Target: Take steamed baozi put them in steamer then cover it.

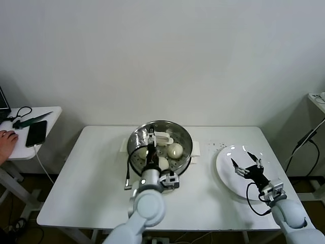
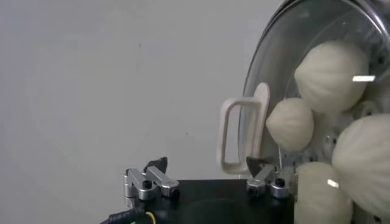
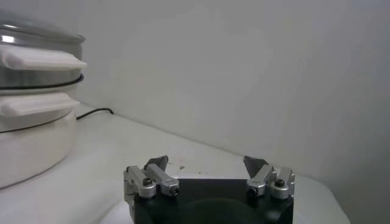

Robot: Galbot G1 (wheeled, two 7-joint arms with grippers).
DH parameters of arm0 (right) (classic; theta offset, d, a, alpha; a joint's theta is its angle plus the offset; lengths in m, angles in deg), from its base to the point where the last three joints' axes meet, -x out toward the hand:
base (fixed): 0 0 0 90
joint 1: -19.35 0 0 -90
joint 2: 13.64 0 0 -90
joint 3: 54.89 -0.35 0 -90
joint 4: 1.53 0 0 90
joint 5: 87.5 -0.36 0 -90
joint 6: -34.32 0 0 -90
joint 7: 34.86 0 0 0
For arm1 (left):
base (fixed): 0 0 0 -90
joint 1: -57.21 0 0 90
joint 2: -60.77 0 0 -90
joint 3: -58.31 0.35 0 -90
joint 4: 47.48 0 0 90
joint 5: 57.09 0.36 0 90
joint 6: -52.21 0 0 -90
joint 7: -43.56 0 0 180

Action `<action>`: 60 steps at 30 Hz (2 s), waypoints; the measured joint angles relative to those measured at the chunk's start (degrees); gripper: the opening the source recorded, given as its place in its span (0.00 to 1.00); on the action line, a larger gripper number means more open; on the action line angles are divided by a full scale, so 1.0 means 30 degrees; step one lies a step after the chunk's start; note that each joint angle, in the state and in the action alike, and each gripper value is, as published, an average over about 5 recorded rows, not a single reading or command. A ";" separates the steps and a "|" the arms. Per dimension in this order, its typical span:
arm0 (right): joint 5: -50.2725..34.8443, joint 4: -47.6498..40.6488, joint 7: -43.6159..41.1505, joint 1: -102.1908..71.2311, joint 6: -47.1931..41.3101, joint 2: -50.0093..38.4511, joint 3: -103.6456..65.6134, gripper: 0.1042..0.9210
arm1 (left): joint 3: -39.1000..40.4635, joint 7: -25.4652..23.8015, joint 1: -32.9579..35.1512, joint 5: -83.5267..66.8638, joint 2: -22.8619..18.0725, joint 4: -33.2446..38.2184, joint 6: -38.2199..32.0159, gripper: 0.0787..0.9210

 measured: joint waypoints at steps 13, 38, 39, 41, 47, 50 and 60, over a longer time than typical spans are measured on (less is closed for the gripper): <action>0.0165 0.0217 0.0283 -0.0109 -0.0423 0.0084 -0.0201 0.88 | -0.1455 0.1971 0.1574 -0.3103 0.1585 0.2810 0.0002 0.88; 0.0215 0.1488 0.0383 -0.1368 -0.0605 0.1004 -0.1538 0.88 | -1.1283 0.8183 0.8431 -2.1308 0.0774 0.3400 -0.8894 0.88; 0.0244 0.1558 0.0378 -0.1438 -0.0606 0.1054 -0.1608 0.88 | -1.1536 0.8255 0.8717 -2.2026 0.0701 0.3268 -0.9357 0.88; 0.0288 0.1679 0.0384 -0.1588 -0.0605 0.1166 -0.1750 0.88 | -1.1954 0.8352 0.9224 -2.3334 0.0548 0.2973 -1.0217 0.88; 0.0261 0.1818 0.0507 -0.1993 -0.0591 0.1485 -0.2144 0.88 | -1.2758 0.8335 1.0119 -2.6121 0.0058 0.2002 -1.2291 0.88; 0.0192 0.1896 0.0548 -0.2148 -0.0565 0.1628 -0.2309 0.88 | -1.3047 0.8254 1.0322 -2.6979 -0.0140 0.1602 -1.2995 0.88; 0.0105 0.2115 0.0570 -0.2453 -0.0478 0.2016 -0.2544 0.88 | -1.3668 0.8054 1.0935 -2.8451 -0.0479 0.1140 -1.4346 0.88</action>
